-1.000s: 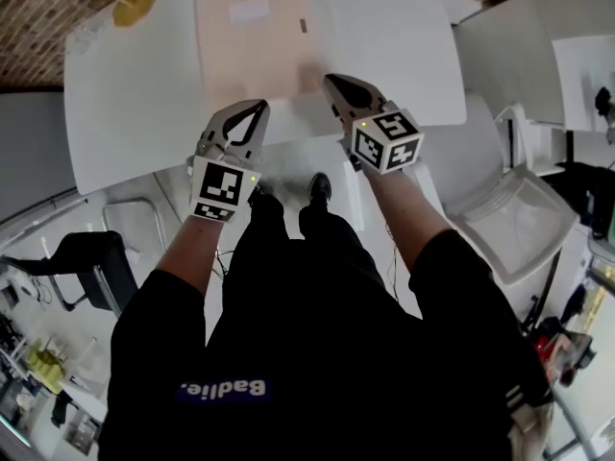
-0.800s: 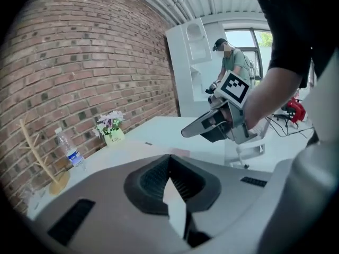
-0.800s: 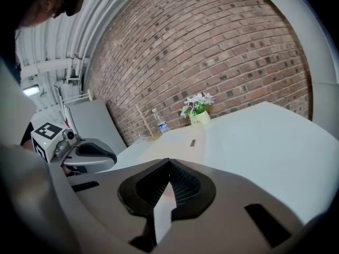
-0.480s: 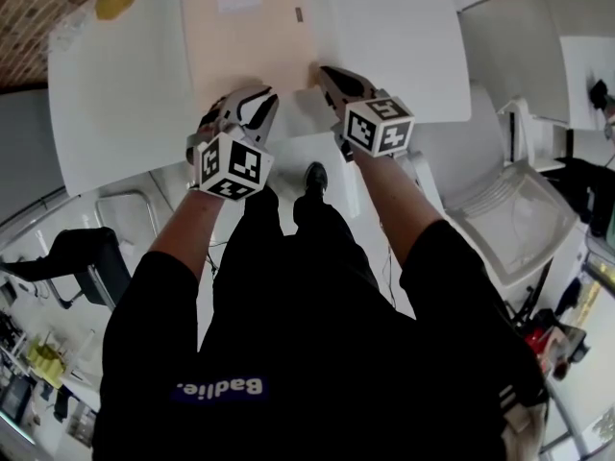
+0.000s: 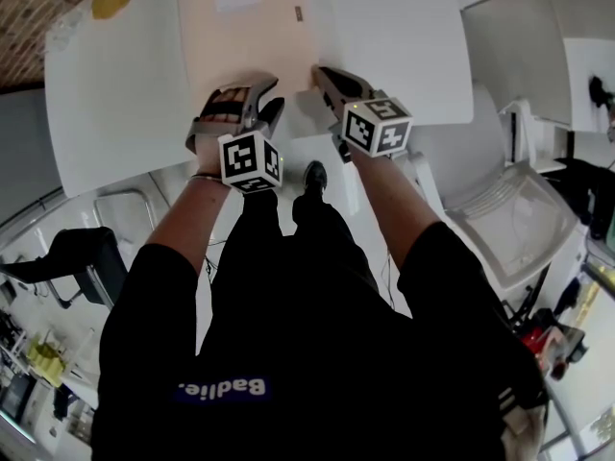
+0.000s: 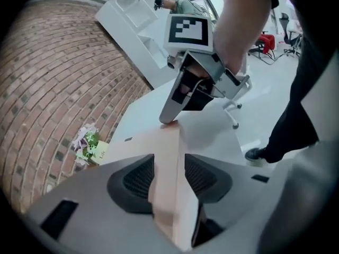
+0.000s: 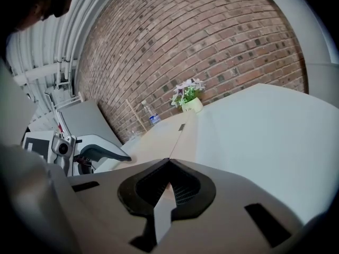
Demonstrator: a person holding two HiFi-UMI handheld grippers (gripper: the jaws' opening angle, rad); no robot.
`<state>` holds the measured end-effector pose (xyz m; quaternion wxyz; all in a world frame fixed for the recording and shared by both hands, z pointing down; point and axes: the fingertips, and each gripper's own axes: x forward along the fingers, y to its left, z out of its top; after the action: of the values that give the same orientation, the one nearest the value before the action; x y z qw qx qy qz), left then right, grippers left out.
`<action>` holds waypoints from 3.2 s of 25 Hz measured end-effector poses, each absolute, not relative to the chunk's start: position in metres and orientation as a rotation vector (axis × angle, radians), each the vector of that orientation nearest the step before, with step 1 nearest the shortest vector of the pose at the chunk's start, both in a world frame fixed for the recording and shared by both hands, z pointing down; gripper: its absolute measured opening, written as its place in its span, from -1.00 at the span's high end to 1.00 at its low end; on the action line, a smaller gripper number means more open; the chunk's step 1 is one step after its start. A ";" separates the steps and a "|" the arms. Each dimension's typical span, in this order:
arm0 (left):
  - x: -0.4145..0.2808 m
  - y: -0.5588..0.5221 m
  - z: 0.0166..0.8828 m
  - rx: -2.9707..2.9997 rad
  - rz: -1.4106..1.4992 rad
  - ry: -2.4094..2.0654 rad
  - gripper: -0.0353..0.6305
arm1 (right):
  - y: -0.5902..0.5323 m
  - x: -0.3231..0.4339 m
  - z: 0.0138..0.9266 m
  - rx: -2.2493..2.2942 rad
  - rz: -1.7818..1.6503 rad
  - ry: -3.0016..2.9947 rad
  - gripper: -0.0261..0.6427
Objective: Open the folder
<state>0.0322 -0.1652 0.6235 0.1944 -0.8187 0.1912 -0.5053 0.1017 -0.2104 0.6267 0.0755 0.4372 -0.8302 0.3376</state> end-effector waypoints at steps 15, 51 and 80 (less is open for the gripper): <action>0.033 -0.166 0.631 -2.296 -1.498 0.415 0.61 | -0.210 0.101 0.627 1.260 0.901 -2.494 0.84; -0.072 -0.186 0.445 -2.913 -0.218 1.525 0.87 | -0.212 0.115 0.632 1.221 0.677 -2.320 0.84; -0.320 -0.154 0.560 -2.588 0.924 2.797 0.88 | -0.212 0.102 0.631 1.228 0.539 -2.229 0.84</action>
<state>-0.3201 -0.1542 0.5595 -0.3800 -0.6105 0.6598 0.2181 0.1018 -0.2119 0.6315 0.2667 0.4550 -0.8258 0.1998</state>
